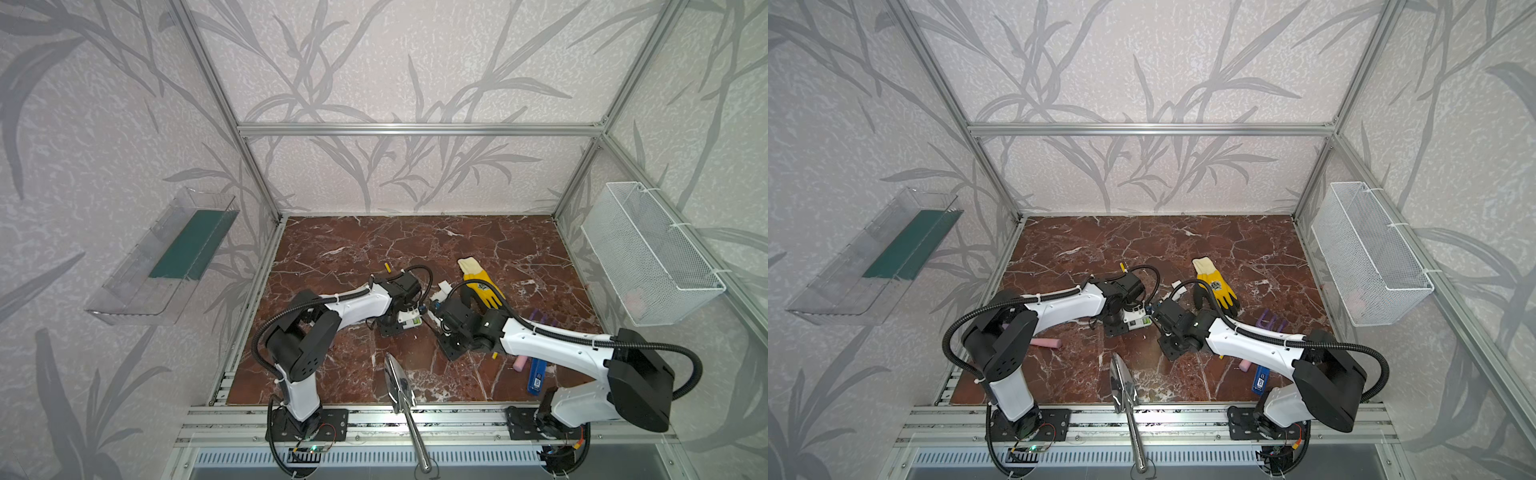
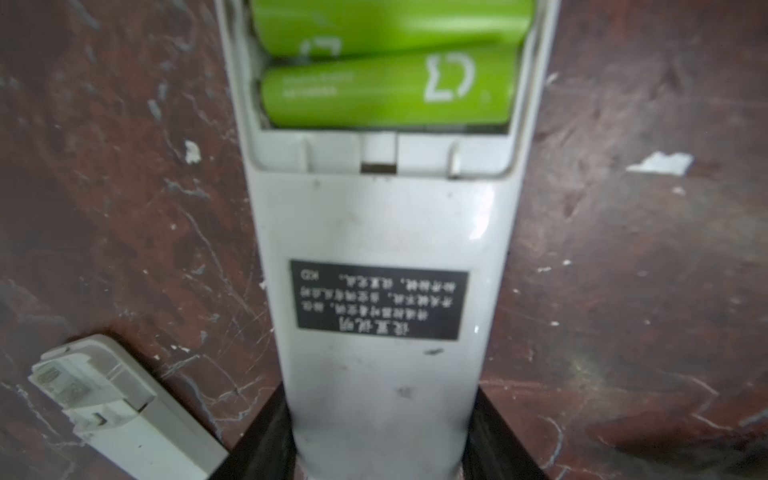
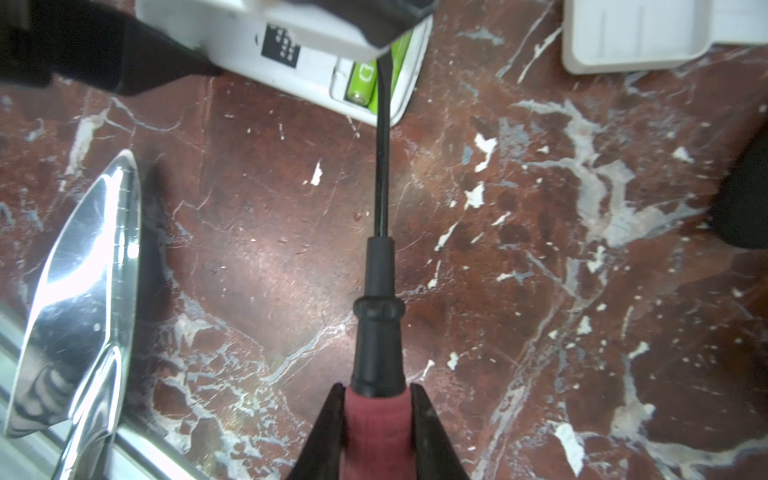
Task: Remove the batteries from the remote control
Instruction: 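Grip the remote's end with the left gripper while the right inserts the screwdriver tip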
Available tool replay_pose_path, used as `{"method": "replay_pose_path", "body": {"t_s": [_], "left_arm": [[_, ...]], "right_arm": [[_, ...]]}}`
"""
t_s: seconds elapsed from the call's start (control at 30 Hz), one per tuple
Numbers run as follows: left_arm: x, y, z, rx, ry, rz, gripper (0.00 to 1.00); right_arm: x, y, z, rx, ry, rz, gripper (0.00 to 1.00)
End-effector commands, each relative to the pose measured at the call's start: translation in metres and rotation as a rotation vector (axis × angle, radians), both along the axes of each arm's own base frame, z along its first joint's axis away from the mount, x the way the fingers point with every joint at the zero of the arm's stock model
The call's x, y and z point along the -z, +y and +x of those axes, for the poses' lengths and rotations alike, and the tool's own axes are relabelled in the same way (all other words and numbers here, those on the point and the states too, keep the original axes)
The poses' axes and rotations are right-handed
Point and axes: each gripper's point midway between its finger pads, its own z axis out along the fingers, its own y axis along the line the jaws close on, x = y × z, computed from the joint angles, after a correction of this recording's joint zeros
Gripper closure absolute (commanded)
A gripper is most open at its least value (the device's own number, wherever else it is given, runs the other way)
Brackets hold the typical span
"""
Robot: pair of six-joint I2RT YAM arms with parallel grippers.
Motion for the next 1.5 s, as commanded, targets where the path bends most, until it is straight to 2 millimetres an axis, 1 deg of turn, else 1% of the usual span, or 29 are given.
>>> {"method": "replay_pose_path", "body": {"t_s": [0.0,0.13,0.23,0.4,0.63,0.8,1.0,1.1,1.27,1.47], "left_arm": [[-0.002,0.006,-0.002,-0.004,0.022,0.054,0.78],[-0.005,-0.001,-0.003,-0.006,0.026,0.015,0.81],[-0.007,-0.003,-0.003,-0.009,0.019,-0.001,0.83],[-0.01,-0.004,-0.002,-0.016,0.012,0.003,0.84],[-0.01,-0.006,-0.004,-0.018,0.014,0.008,0.86],[-0.013,-0.005,-0.001,-0.029,-0.001,0.018,0.86],[-0.018,-0.003,0.008,-0.064,-0.041,0.04,0.88],[-0.02,-0.004,0.011,-0.075,-0.054,0.044,0.88],[-0.021,-0.004,0.011,-0.076,-0.061,0.055,0.89],[-0.024,-0.013,0.006,-0.043,-0.064,0.069,0.89]], "right_arm": [[0.003,0.003,-0.013,0.004,0.075,0.045,1.0],[0.01,0.005,-0.015,0.009,0.11,0.039,1.0],[0.011,0.008,-0.013,0.013,0.107,0.056,1.0],[0.012,0.014,-0.007,0.017,0.115,0.076,1.0],[0.021,0.015,-0.001,0.044,0.135,0.084,1.0],[0.021,0.016,-0.003,0.047,0.154,0.093,1.0],[0.021,0.004,-0.009,0.085,0.168,0.068,1.0],[0.022,0.002,-0.01,0.092,0.171,0.057,1.0],[0.024,0.003,-0.006,0.097,0.167,0.042,1.0],[0.025,0.003,0.006,0.115,0.135,-0.001,1.0]]}}
